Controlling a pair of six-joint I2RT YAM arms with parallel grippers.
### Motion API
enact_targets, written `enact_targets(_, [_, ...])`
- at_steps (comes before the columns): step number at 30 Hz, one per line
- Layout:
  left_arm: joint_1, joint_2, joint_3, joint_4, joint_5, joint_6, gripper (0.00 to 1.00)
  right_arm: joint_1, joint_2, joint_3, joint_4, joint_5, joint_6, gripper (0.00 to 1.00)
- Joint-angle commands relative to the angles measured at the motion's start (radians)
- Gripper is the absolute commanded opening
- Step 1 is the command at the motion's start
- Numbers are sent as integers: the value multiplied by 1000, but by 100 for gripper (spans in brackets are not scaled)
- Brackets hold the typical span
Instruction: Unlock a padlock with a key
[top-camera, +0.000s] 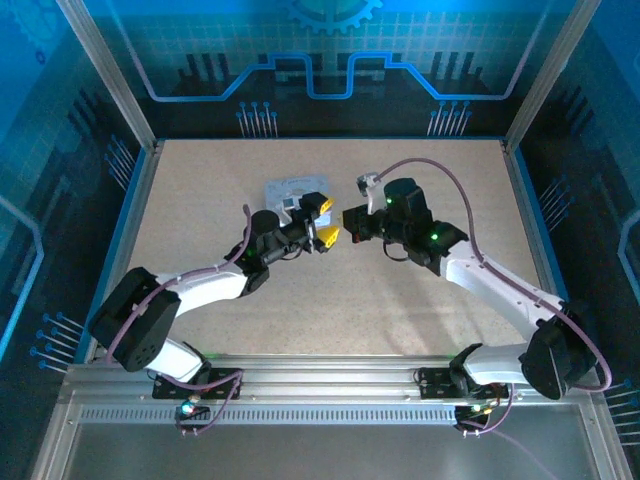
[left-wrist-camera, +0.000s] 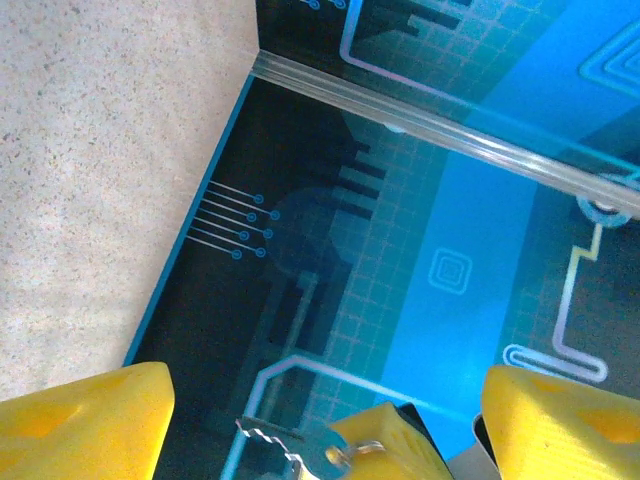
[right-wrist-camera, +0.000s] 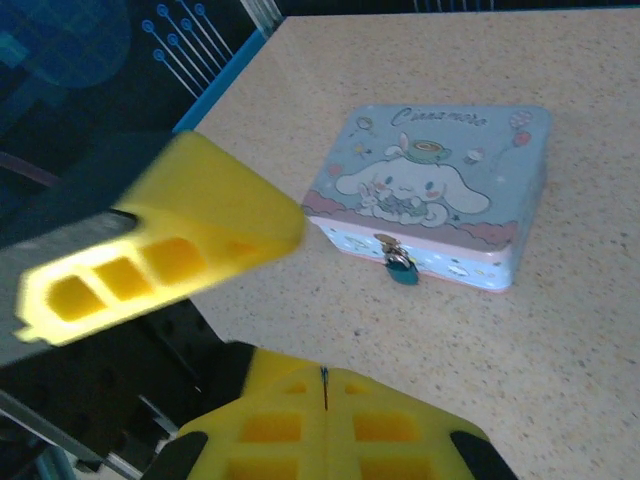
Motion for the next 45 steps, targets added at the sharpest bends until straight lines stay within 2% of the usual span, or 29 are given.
enact_targets(1, [-26, 29, -19, 97, -62, -117, 80, 26, 22, 42, 59, 8, 8, 0])
enact_targets(15, [-42, 54, -33, 155, -106, -163, 67, 50, 16, 30, 31, 13, -1, 0])
enact_targets(30, [-44, 65, -33, 175, -111, -172, 34, 51, -5, 19, 3, 26, -10, 0])
enact_targets(45, [-45, 67, -35, 180, -119, -172, 14, 51, -24, 5, -13, 40, -10, 0])
